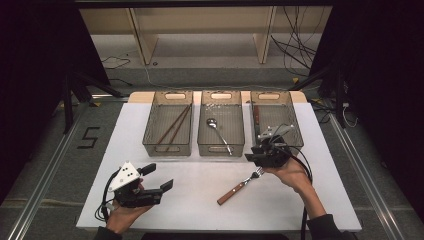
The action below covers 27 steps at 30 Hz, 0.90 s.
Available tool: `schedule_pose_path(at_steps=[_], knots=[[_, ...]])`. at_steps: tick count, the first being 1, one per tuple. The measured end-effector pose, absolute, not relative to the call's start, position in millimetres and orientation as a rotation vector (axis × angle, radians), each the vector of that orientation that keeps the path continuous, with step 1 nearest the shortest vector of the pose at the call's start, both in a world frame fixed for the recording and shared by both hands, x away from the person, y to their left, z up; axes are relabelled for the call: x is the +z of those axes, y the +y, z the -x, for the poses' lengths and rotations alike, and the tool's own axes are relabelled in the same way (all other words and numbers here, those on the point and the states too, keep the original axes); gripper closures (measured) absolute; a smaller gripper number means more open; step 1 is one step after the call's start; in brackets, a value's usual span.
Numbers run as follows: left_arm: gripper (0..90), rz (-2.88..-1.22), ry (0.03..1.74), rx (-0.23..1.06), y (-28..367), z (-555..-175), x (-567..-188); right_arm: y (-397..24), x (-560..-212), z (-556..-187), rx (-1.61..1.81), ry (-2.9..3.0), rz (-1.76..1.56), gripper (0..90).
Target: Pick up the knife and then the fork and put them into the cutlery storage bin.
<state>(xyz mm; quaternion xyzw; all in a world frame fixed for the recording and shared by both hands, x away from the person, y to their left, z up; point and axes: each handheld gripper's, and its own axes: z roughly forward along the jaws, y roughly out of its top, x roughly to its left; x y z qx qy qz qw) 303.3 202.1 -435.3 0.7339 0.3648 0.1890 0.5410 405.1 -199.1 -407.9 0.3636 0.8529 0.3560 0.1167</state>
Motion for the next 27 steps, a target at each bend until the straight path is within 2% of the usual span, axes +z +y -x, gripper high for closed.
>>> schedule_pose_path(at_steps=[6, 13, 27], knots=[[17.7, -1.745, 0.866, 0.45, 202, -303, -435, -198, -430, -403, 0.985, 2.502, -1.079, 79.2], [17.7, -1.739, 0.87, 0.45, 203, -303, -436, -194, -452, -405, 0.885, 2.56, -1.078, 89.7], [17.7, -1.745, 0.867, 0.449, 203, -303, -435, -192, -470, -408, 0.812, 2.608, -1.093, 90.0]])
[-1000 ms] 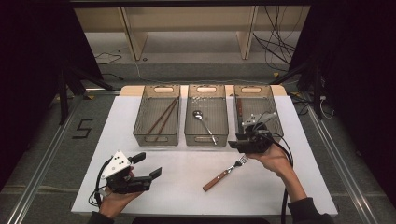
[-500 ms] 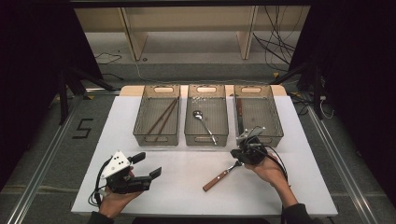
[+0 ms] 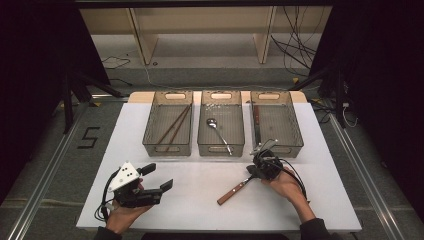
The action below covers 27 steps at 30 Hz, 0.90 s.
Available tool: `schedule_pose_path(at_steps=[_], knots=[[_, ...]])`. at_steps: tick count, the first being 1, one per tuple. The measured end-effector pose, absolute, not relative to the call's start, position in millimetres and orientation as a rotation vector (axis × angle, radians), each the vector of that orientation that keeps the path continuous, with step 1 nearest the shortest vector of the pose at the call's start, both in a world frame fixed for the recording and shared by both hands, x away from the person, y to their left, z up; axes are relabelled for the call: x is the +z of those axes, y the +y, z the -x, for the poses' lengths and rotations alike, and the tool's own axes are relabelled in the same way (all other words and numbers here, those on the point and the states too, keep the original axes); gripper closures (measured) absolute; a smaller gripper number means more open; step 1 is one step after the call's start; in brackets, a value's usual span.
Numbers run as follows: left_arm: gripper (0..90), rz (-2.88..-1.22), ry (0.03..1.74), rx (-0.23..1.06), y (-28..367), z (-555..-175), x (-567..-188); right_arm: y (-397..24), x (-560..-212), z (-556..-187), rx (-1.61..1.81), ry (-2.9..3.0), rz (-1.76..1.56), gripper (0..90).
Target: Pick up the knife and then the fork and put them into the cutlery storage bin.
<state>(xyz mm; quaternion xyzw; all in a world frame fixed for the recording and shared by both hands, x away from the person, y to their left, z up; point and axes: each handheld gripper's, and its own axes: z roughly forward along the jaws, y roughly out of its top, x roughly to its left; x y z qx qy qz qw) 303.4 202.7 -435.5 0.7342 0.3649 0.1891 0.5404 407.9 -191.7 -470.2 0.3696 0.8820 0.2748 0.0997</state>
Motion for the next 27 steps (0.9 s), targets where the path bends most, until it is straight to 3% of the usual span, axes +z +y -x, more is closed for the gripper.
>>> schedule_pose_path(at_steps=[12, 27], knots=[[17.7, -1.742, 0.866, 0.45, 203, -303, -435, -192, -471, -405, 0.758, 2.631, -1.116, 90.0], [17.6, -1.74, 0.866, 0.451, 203, -303, -434, -208, -465, -375, 0.69, 2.681, -1.165, 90.0]])
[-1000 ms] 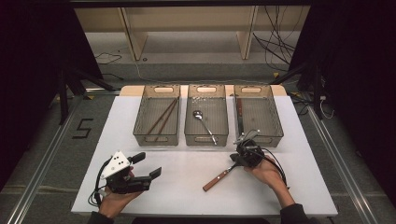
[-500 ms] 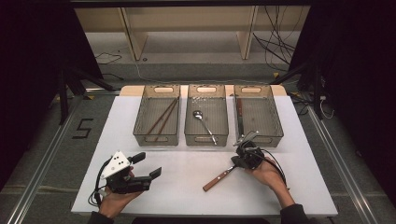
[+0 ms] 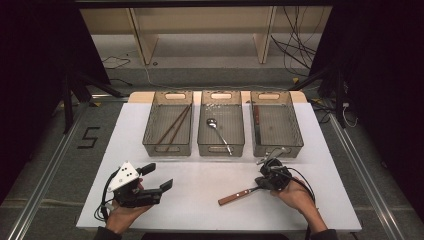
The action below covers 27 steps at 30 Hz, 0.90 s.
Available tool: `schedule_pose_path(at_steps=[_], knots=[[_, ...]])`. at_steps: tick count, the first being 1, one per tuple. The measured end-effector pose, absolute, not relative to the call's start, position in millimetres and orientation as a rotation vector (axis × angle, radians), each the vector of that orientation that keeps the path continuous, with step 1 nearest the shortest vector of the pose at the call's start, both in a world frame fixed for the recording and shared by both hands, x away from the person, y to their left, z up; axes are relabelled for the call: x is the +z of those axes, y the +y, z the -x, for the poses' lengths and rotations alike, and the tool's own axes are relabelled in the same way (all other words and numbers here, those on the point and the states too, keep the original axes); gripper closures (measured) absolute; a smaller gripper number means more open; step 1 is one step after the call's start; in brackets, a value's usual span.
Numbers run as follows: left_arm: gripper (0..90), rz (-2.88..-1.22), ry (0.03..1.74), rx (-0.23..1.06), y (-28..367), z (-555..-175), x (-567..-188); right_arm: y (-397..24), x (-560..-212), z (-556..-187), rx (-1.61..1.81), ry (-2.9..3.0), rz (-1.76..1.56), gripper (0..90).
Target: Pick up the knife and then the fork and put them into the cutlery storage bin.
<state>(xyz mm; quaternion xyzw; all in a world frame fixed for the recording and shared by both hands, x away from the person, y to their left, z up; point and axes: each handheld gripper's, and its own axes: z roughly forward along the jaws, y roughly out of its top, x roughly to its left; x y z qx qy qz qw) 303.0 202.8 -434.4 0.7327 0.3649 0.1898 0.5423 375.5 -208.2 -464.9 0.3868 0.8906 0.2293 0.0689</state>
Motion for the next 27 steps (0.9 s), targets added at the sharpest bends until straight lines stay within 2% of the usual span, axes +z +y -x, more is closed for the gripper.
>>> schedule_pose_path(at_steps=[15, 22, 27], knots=[[17.6, -1.74, 0.866, 0.452, 203, -303, -434, -214, -460, -354, 0.646, 2.71, -1.135, 89.6], [17.7, -1.746, 0.866, 0.45, 202, -303, -435, -206, -441, -349, 0.701, 2.753, -0.902, 52.1], [17.6, -1.746, 0.866, 0.449, 201, -303, -435, -190, -434, -345, 0.681, 2.837, -0.773, 37.7]])
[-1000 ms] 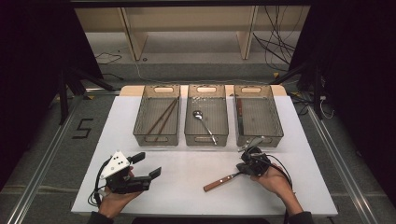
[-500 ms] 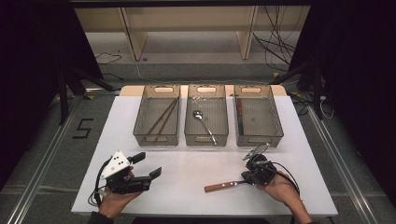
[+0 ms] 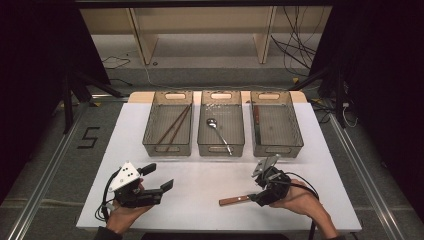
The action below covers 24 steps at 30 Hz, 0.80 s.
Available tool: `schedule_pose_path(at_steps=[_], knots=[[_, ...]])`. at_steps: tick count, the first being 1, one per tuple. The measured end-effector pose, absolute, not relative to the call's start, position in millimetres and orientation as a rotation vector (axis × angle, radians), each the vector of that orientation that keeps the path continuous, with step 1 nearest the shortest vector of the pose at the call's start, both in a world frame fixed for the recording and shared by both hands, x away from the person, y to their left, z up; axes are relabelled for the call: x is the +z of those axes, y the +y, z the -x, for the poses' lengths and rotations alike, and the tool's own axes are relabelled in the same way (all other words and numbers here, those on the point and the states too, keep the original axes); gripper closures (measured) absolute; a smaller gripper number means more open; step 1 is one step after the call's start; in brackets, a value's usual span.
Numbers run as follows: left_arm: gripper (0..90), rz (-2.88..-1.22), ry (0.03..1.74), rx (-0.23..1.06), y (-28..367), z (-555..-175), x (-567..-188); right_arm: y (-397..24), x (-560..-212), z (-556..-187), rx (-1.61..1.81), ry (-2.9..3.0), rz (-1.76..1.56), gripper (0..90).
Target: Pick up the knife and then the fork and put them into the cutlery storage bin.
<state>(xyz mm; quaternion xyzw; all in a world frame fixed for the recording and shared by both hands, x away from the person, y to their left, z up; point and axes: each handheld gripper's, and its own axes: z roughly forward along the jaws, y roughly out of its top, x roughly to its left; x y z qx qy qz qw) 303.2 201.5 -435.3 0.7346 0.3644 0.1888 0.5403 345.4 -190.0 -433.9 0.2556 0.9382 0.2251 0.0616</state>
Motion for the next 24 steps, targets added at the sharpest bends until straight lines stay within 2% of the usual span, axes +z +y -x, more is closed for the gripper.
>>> schedule_pose_path(at_steps=[4, 9, 24], knots=[[17.7, -1.746, 0.865, 0.449, 202, -303, -435, -176, -434, -346, 0.617, 2.89, -0.644, 33.1], [17.6, -1.745, 0.866, 0.453, 202, -303, -435, -162, -441, -348, 0.537, 2.934, -0.573, 33.1], [17.7, -1.745, 0.865, 0.45, 202, -303, -435, -150, -455, -355, 0.38, 3.008, -0.508, 48.3]])
